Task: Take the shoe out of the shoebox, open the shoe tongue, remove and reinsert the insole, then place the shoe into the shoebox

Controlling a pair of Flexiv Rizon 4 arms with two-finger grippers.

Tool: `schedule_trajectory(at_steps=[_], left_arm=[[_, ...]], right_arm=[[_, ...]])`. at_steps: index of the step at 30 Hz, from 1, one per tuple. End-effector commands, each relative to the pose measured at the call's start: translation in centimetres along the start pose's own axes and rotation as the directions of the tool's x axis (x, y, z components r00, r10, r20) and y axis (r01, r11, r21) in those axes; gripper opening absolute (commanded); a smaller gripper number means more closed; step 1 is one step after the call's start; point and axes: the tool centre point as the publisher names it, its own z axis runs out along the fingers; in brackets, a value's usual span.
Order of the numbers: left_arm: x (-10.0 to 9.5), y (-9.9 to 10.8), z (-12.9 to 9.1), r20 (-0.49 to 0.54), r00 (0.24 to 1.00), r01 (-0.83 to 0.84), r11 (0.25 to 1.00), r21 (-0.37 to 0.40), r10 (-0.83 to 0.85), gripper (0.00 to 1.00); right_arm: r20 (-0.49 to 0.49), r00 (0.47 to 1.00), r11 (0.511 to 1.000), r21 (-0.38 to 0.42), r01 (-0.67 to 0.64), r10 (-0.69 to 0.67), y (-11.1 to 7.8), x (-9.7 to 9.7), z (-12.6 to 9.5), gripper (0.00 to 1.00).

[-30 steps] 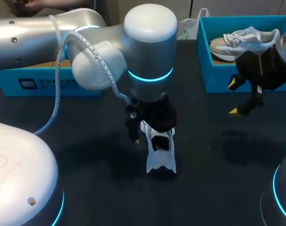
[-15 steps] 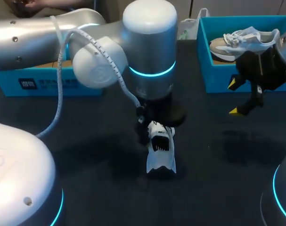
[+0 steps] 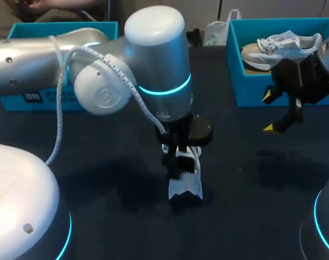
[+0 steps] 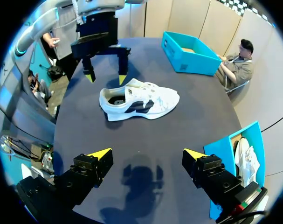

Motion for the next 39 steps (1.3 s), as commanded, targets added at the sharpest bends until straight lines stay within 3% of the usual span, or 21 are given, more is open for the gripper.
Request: schedule_trajectory(at_steps=[1, 4, 9, 11, 28, 39], left_arm=[[-0.1, -1.1, 1.0, -0.023, 1.000, 0.010, 1.000, -0.018, -0.011, 0.85], [0.3, -1.4, 1.4, -0.043, 0.998, 0.033, 0.999, -0.014, -0.034, 0.75], [0.7, -1.8, 2.0, -0.071, 0.994, 0.084, 0.996, -0.019, -0.085, 0.67], [1.0, -2.0, 2.2, -0.070, 0.994, 0.083, 0.996, -0.027, -0.084, 0.58], [1.2, -1.7, 5.2, -0.105, 0.989, 0.091, 0.991, -0.095, -0.101, 0.60], [1.2, -1.5, 6.1, -0.116, 0.987, 0.094, 0.988, -0.120, -0.108, 0.47]], right_arm=[[0.001, 1.000, 1.000, 0.003, -0.001, 0.001, 0.0, 0.0, 0.0, 1.00], [0.001, 1.000, 1.000, 0.003, -0.001, 0.001, 0.0, 0.0, 0.0, 1.00], [0.001, 1.000, 1.000, 0.003, -0.001, 0.001, 0.0, 0.0, 0.0, 1.00], [0.001, 1.000, 1.000, 0.003, -0.001, 0.001, 0.0, 0.0, 0.0, 1.00], [0.001, 1.000, 1.000, 0.003, -0.001, 0.001, 0.0, 0.0, 0.0, 1.00], [0.001, 1.000, 1.000, 0.003, -0.001, 0.001, 0.0, 0.0, 0.0, 1.00]])
